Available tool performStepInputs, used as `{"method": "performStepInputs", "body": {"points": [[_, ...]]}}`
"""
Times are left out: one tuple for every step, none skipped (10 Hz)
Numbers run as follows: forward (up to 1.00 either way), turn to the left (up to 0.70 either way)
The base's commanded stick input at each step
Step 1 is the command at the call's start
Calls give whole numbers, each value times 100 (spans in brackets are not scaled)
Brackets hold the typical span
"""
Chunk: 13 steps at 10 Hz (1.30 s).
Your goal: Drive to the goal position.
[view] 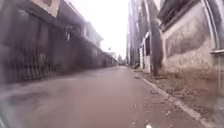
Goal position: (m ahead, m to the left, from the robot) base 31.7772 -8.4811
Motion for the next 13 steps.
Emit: {"method": "performStepInputs", "body": {"points": [[100,-15],[100,-21],[100,-27],[100,0],[100,0],[100,-22],[100,0],[100,0],[100,0],[100,0],[100,0],[100,-8],[100,-21]]}}
